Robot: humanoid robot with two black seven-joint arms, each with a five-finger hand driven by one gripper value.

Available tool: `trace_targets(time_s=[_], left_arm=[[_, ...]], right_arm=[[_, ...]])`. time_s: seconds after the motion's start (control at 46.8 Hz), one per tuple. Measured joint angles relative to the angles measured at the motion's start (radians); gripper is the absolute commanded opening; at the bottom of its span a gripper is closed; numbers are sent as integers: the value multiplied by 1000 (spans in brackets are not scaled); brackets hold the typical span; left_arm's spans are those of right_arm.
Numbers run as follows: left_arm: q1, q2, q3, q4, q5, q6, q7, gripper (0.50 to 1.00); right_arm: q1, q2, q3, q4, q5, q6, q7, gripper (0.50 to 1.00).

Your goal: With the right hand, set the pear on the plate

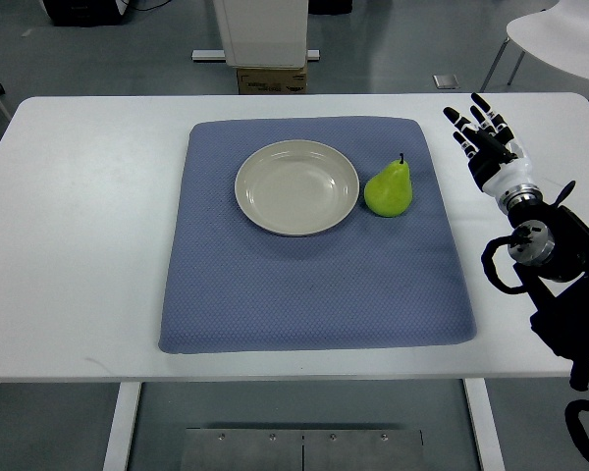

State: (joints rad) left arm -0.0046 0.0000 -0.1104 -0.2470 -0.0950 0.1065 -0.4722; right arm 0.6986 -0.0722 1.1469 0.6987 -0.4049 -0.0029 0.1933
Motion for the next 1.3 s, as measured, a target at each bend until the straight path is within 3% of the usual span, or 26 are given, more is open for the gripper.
trace_targets(time_s=[0.406,0.791,1.304], left_arm=[[0,0,0,0,0,0,0,1000],[0,0,0,0,0,0,0,1000],[0,0,0,0,0,0,0,1000]], right_arm=[[16,-6,-7,-5,-3,18,-2,1000],[61,-5,-146,-30,-14,31,15,1000],[67,-6,-233,-29,-110,87,85,1000]])
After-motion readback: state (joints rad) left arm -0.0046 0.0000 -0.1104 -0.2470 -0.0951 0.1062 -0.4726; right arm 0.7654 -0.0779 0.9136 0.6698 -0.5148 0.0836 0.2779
